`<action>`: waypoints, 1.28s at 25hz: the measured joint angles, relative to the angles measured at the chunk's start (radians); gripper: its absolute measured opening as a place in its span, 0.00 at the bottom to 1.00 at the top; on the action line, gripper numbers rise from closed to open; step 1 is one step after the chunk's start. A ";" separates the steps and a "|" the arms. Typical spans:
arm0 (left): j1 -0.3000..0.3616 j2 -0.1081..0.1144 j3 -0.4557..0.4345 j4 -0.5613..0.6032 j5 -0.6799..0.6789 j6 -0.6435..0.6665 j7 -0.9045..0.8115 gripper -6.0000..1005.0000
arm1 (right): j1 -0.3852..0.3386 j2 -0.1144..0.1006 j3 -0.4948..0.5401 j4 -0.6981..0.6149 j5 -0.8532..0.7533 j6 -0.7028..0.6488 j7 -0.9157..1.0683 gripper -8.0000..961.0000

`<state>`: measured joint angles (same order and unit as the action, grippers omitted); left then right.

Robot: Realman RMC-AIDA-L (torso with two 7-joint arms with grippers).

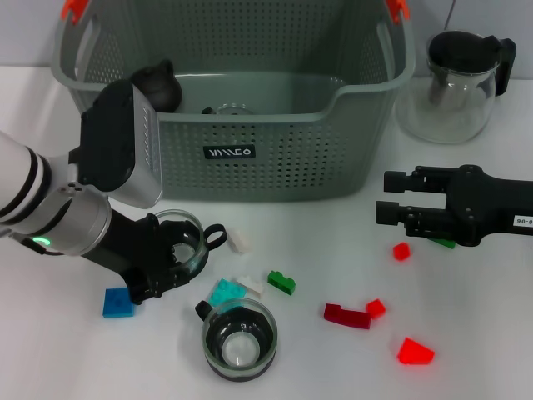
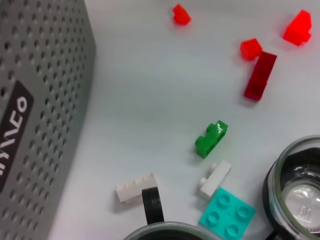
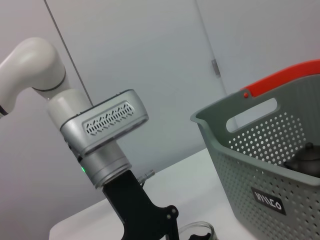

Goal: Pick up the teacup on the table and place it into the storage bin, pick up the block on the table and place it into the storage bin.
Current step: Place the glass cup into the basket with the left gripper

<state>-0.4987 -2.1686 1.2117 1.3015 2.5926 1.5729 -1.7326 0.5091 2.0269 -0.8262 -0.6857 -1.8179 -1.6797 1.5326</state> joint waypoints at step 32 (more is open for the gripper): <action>-0.345 0.150 -0.401 -0.214 -0.523 -0.082 -0.467 0.06 | -0.021 -0.061 0.010 0.055 0.000 -0.004 0.013 0.69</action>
<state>-0.8442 -2.0183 0.8104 1.0876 2.0697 1.4908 -2.1992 0.4879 1.9663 -0.8160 -0.6311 -1.8177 -1.6832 1.5460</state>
